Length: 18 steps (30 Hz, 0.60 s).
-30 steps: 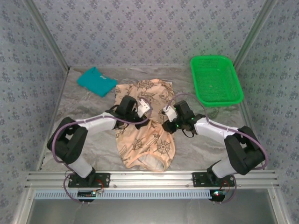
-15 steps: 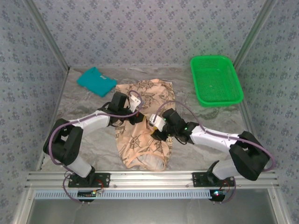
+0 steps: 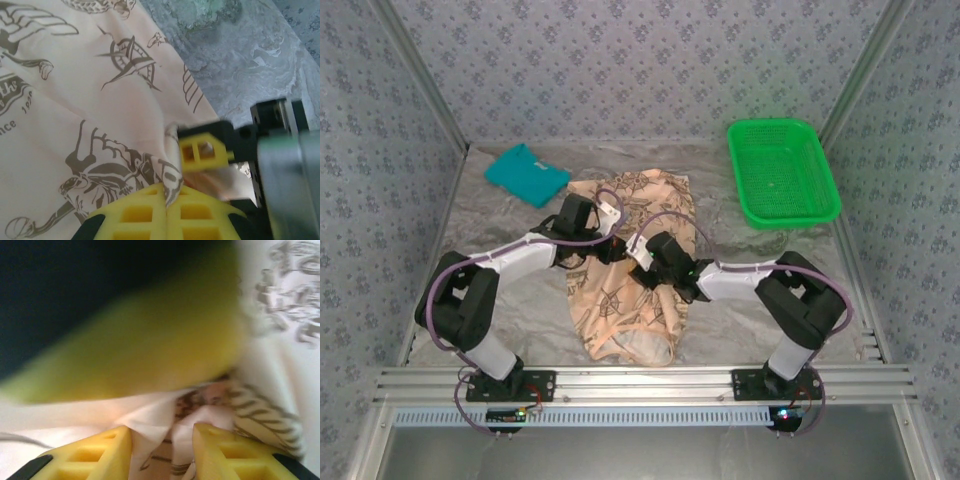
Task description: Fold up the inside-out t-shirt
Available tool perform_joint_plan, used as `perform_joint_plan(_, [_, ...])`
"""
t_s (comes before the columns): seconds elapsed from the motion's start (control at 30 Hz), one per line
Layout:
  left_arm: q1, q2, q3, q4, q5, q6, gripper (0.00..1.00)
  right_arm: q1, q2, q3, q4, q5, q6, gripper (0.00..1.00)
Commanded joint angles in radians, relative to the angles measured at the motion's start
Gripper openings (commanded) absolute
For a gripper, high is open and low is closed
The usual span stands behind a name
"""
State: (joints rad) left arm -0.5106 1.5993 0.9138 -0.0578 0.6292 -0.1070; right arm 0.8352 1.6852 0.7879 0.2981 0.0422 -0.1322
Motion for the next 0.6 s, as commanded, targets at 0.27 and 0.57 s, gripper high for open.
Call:
perform_joint_plan(0.27, [-0.001, -0.024, 0.036, -0.043, 0.057, -0.002, 0.0, -0.03, 0.107, -0.026, 0.122, 0.098, 0.092, 0.46])
perform_joint_plan(0.57, [0.005, 0.008, 0.058, -0.042, 0.074, -0.014, 0.0, -0.029, 0.168, -0.022, 0.133, 0.001, 0.108, 0.11])
